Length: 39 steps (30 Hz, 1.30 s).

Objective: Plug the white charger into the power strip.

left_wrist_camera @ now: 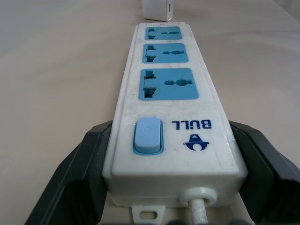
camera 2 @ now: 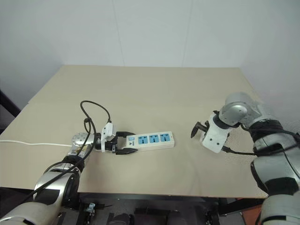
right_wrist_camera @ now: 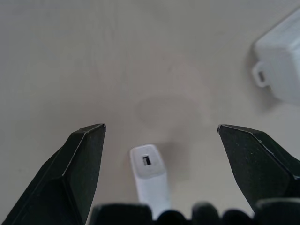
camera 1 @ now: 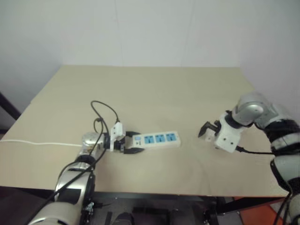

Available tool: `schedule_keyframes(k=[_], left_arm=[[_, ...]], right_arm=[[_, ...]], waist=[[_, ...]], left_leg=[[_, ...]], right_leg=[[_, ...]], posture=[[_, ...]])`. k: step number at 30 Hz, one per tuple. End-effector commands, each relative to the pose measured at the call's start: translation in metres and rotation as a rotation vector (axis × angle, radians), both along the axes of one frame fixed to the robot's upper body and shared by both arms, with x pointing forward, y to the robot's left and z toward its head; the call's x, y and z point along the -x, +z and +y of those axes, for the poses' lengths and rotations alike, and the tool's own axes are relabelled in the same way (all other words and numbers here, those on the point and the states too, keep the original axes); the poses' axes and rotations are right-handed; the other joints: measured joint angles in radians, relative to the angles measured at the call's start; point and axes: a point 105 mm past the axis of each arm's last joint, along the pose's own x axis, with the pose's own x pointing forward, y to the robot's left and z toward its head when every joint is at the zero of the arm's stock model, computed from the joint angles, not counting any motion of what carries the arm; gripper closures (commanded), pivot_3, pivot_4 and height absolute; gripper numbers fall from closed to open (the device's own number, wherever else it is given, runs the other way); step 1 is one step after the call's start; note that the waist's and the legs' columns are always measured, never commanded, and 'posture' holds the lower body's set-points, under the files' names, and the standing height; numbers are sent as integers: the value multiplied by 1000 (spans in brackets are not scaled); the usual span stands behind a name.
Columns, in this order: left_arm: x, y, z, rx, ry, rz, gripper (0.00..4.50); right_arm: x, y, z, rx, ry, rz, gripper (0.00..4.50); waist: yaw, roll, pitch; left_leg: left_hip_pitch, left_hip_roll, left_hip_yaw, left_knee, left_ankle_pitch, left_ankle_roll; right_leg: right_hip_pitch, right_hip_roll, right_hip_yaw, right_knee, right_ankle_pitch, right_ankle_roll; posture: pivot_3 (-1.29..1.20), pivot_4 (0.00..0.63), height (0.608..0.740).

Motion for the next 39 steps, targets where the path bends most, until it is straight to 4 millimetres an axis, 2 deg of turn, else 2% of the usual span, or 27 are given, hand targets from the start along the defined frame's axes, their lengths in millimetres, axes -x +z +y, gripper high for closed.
schedule_keyframes(k=[1, 6, 15, 24, 39], left_arm=[[3, -8, 11, -52, 15, -6, 1217], [3, -9, 13, -52, 27, -7, 1217], [1, -6, 9, -40, 29, -7, 1217], [2, -11, 10, -47, 36, -2, 1217], [5, -15, 15, -44, 47, 10, 1217]], right_arm=[[-5, 6, -5, 49, 30, -45, 0], [-13, 2, 2, 44, 54, -88, 0], [-24, -1, 11, 16, 103, -150, 0], [-39, -13, 13, 42, 131, -229, 0], [-41, -16, 10, 64, 236, -256, 0]], waist=[[-2, 0, 0], [-20, 1, 0], [-22, 2, -1], [-22, 2, -1], [-25, 4, -5]], left_leg=[[0, 0, 0, 0, 0, 0], [1, 0, 0, 0, 0, 0], [1, 0, 0, 0, 0, 0], [1, -1, 0, 0, 0, 0], [5, -1, 0, -1, 0, 0]], right_leg=[[-1, 0, 0, 1, 0, 0], [-1, 0, 1, 2, 0, -1], [-2, 0, 1, 3, 0, -1], [-2, 0, 2, 3, 0, -1], [2, 1, 2, 3, 0, -1]], posture=[[0, 150, 740], [0, 150, 740], [0, 150, 740], [0, 150, 740], [0, 150, 740]])
